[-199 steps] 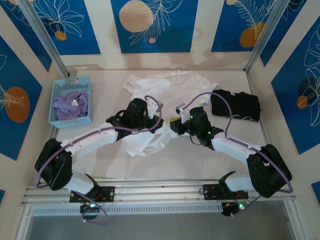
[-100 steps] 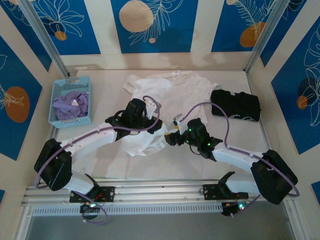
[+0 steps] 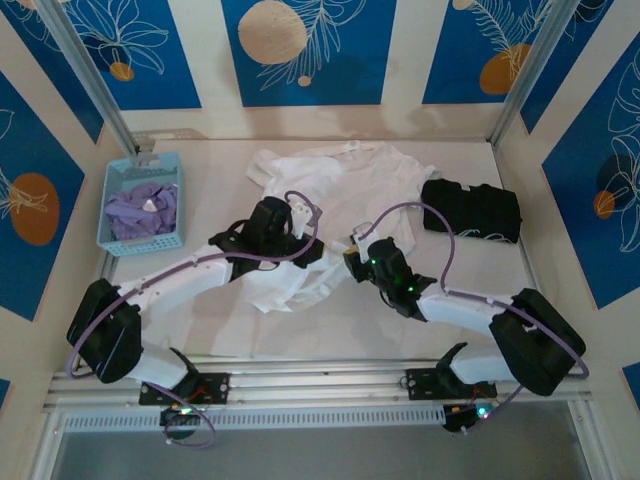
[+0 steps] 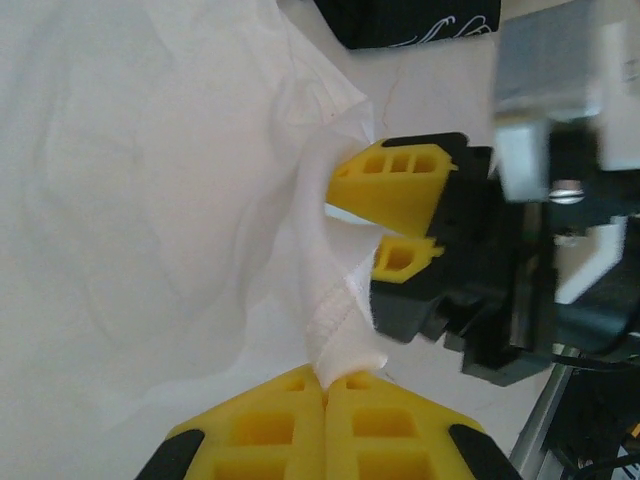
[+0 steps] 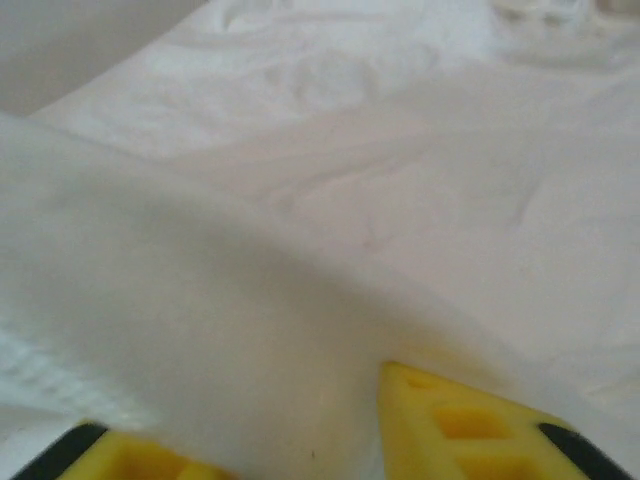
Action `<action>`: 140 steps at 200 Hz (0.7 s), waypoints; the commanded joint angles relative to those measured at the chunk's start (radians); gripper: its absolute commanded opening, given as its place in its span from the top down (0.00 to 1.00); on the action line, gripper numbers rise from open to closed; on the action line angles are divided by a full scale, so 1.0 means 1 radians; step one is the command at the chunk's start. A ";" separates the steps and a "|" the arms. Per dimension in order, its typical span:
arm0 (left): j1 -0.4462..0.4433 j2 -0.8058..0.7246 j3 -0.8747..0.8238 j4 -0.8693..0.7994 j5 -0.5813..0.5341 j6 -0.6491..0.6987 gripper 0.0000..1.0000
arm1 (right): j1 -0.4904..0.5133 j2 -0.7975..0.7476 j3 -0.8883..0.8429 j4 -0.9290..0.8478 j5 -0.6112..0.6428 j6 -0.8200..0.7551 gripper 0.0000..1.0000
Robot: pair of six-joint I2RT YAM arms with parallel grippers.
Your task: Fold the inside-out t-shirt
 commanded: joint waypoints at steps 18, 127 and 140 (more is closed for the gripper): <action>0.014 0.033 0.044 -0.014 -0.029 0.026 1.00 | -0.058 -0.135 0.007 -0.056 -0.106 0.047 0.95; -0.021 0.161 -0.032 0.183 -0.049 0.178 0.66 | -0.210 -0.200 0.162 -0.322 -0.469 0.339 1.00; -0.021 0.174 -0.025 0.176 -0.070 0.193 0.59 | -0.212 -0.198 0.171 -0.332 -0.474 0.342 1.00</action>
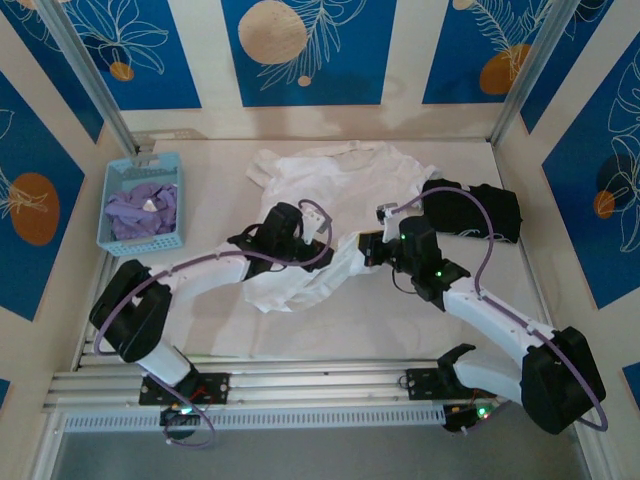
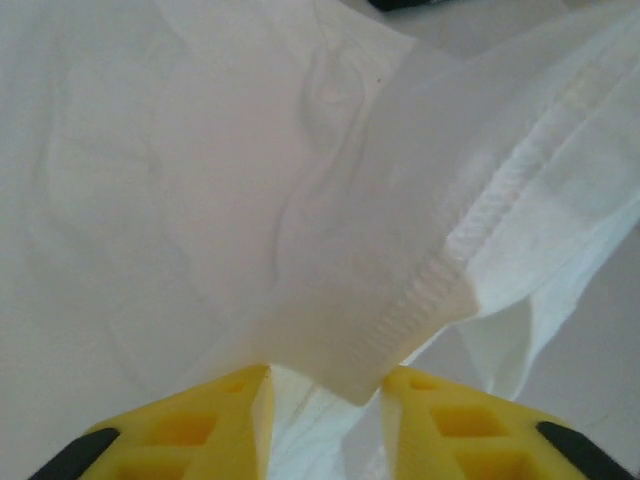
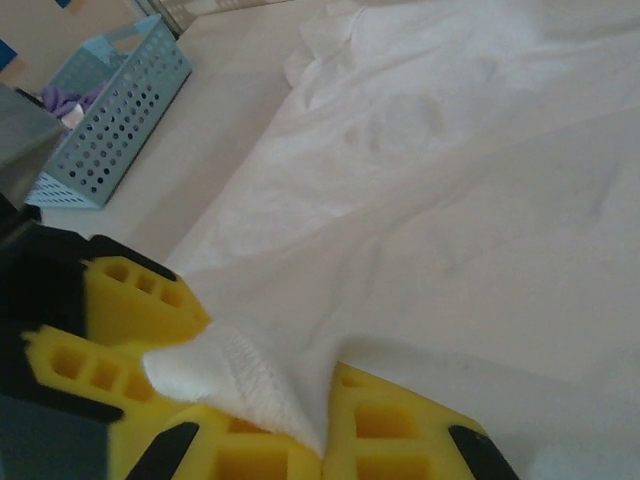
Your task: Fold the inside-out t-shirt
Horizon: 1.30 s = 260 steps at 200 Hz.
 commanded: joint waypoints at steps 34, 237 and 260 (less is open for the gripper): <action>-0.014 0.077 0.047 -0.009 -0.083 0.092 0.50 | -0.016 -0.015 0.046 -0.057 -0.076 0.045 1.00; 0.016 0.060 0.238 -0.079 0.098 -0.036 1.00 | 0.083 -0.181 0.022 -0.178 0.257 -0.253 0.56; 0.020 0.042 0.266 -0.130 0.112 -0.031 1.00 | 0.194 -0.190 -0.073 -0.025 0.094 -0.315 0.55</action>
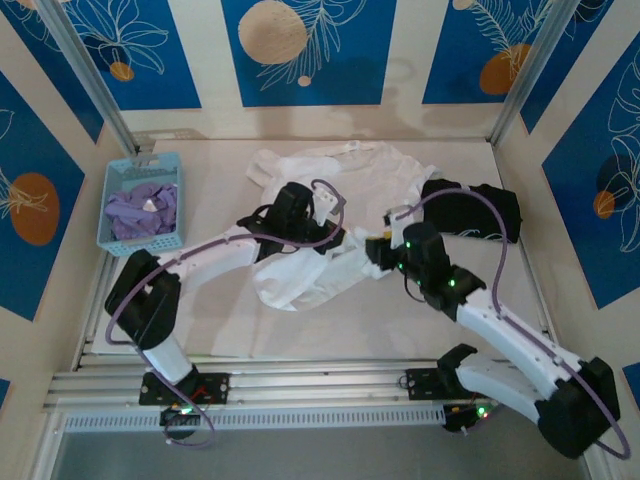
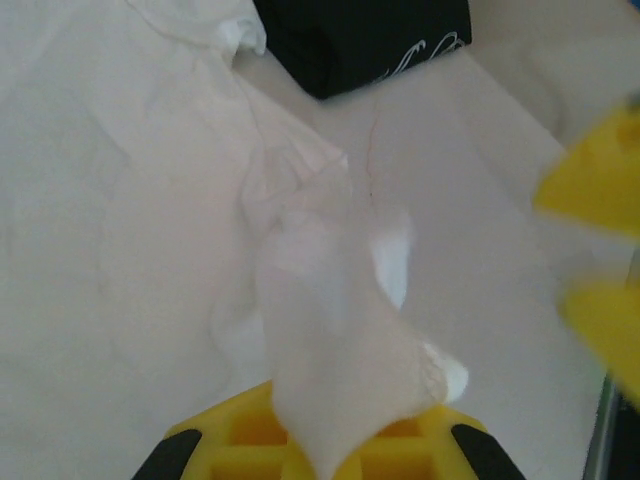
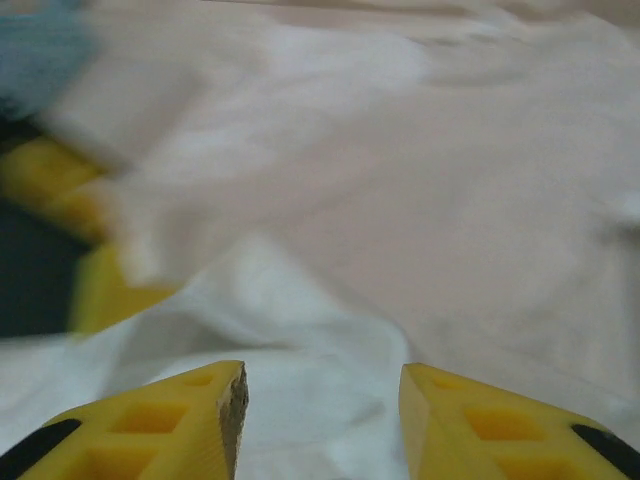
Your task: Fold the inside-out t-shirt
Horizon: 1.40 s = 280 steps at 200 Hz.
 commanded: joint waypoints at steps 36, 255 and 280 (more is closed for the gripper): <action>0.011 -0.062 0.111 -0.195 0.026 0.012 1.00 | 0.180 0.127 -0.195 0.505 -0.129 -0.158 0.71; -0.083 -0.190 0.465 -0.538 0.205 -0.028 1.00 | 0.203 0.842 0.061 0.912 0.316 -0.266 0.61; -0.093 -0.216 0.479 -0.542 0.207 -0.021 1.00 | 0.150 0.842 0.105 0.805 0.319 -0.171 0.55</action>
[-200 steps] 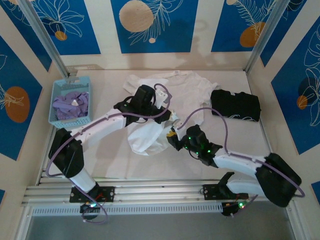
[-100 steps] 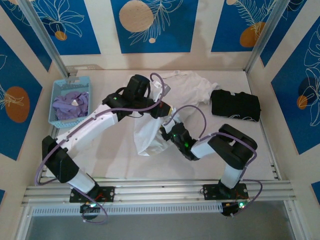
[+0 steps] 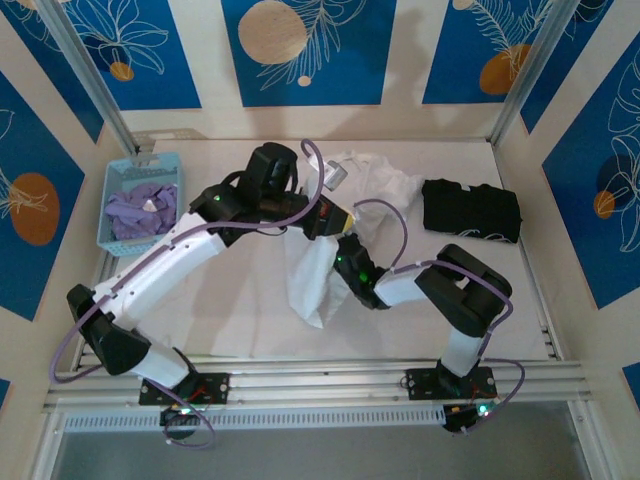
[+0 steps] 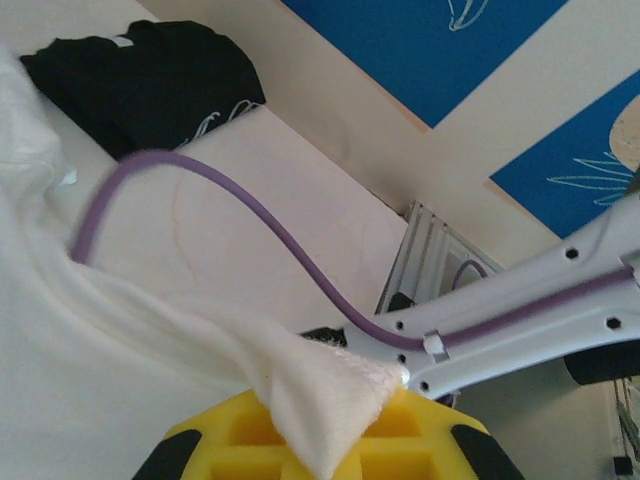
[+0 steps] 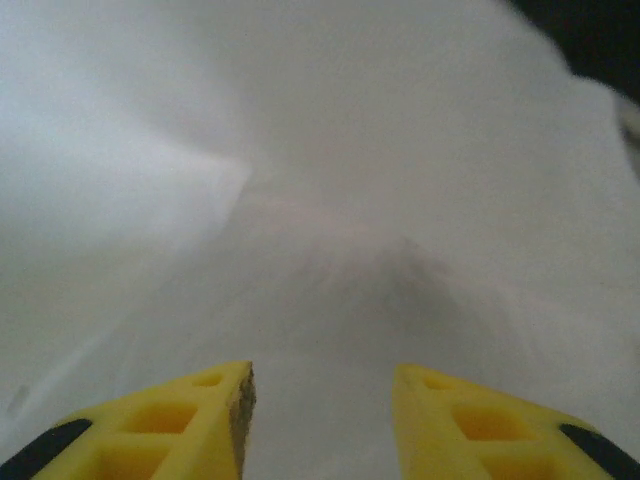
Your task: Fold the inside-out t-shirt
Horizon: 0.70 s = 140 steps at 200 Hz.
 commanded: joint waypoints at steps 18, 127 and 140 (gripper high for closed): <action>-0.016 -0.076 0.044 0.000 0.030 0.020 1.00 | -0.072 0.007 0.082 -0.190 0.001 0.108 0.53; -0.039 -0.012 0.252 0.015 0.037 0.036 1.00 | -0.087 0.161 0.389 -0.623 0.005 0.176 0.28; -0.040 0.007 0.299 -0.008 -0.003 0.053 1.00 | -0.078 0.175 0.402 -0.649 0.011 0.183 0.26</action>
